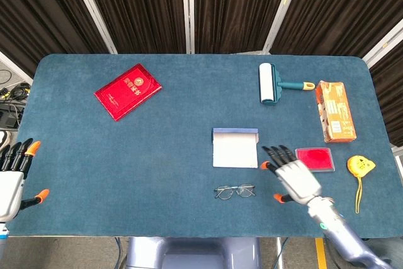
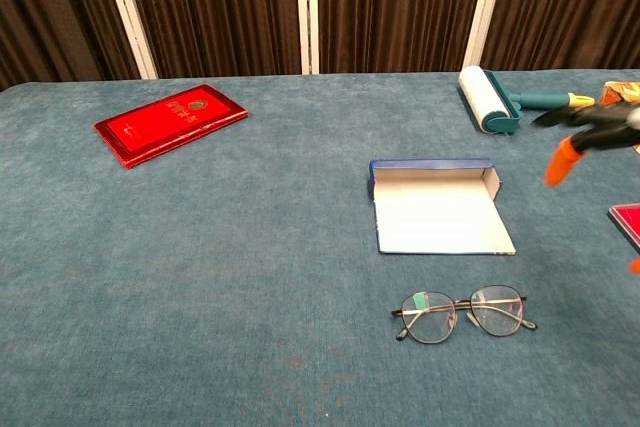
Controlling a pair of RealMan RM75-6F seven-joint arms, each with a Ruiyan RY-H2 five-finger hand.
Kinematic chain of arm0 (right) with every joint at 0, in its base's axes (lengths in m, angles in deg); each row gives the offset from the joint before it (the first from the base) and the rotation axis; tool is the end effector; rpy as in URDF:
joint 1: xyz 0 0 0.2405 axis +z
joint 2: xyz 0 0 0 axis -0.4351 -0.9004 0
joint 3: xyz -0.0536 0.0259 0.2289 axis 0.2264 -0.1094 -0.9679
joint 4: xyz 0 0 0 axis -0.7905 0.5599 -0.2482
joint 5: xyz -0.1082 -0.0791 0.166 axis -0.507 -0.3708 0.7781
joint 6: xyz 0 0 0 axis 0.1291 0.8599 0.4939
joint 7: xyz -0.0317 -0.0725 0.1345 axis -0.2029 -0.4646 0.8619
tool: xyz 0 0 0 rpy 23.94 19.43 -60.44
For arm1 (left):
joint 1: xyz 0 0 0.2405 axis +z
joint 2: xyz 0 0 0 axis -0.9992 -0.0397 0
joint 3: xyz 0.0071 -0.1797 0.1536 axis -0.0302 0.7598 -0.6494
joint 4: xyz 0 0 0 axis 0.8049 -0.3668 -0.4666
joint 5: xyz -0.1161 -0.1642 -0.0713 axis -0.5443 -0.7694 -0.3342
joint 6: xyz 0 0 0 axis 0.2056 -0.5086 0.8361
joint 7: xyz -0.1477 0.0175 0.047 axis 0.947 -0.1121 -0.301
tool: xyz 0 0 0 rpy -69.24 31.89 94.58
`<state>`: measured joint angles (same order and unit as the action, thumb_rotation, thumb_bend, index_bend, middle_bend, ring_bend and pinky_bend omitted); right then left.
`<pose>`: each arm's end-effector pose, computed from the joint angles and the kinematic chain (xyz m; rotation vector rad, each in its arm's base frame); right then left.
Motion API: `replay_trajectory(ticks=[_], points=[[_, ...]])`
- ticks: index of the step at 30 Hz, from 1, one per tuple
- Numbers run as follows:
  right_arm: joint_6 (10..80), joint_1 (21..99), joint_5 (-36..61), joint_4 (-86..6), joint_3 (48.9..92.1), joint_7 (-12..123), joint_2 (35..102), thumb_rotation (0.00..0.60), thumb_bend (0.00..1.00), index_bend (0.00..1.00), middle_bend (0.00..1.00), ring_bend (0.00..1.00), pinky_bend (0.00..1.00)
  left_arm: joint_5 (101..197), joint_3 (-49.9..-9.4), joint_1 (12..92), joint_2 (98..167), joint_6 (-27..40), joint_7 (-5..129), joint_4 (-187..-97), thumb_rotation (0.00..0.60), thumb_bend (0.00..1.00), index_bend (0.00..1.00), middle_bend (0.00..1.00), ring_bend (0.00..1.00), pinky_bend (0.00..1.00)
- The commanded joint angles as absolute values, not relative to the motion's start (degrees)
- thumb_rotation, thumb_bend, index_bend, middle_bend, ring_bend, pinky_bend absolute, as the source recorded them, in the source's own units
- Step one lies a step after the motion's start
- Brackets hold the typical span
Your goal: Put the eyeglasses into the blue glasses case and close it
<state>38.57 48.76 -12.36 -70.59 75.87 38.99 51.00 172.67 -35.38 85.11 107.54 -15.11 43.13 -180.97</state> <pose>-0.1841 -0.2471 0.0575 1.9790 -0.8700 0.8584 -0.2436 0.1753 0.1533 -1.4080 -0.8525 -0.7923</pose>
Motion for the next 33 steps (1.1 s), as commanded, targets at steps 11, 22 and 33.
replay_trajectory(ticks=[11,22,33], points=[[30.7,56.0,1.9,-70.0,75.8,22.5,59.9,0.6,0.2,0.38,0.0,0.0,0.0,169.8,-34.7,84.0,108.5,-13.8,41.9,-180.2,0.6,0.0,0.0,0.0,0.0,0.0],[30.3,60.3,10.1,-67.6,77.0,14.6,66.5,0.6,0.22,0.42,0.0,0.0,0.0,168.2,-34.5,83.0,109.1,-12.8,41.0,-179.9,0.6,0.0,0.0,0.0,0.0,0.0],[32.5,62.4,12.3,-65.7,78.3,12.6,70.8,0.6,0.22,0.44,0.0,0.0,0.0,167.5,-34.4,82.8,109.1,-12.9,41.2,-179.8,0.6,0.0,0.0,0.0,0.0,0.0]])
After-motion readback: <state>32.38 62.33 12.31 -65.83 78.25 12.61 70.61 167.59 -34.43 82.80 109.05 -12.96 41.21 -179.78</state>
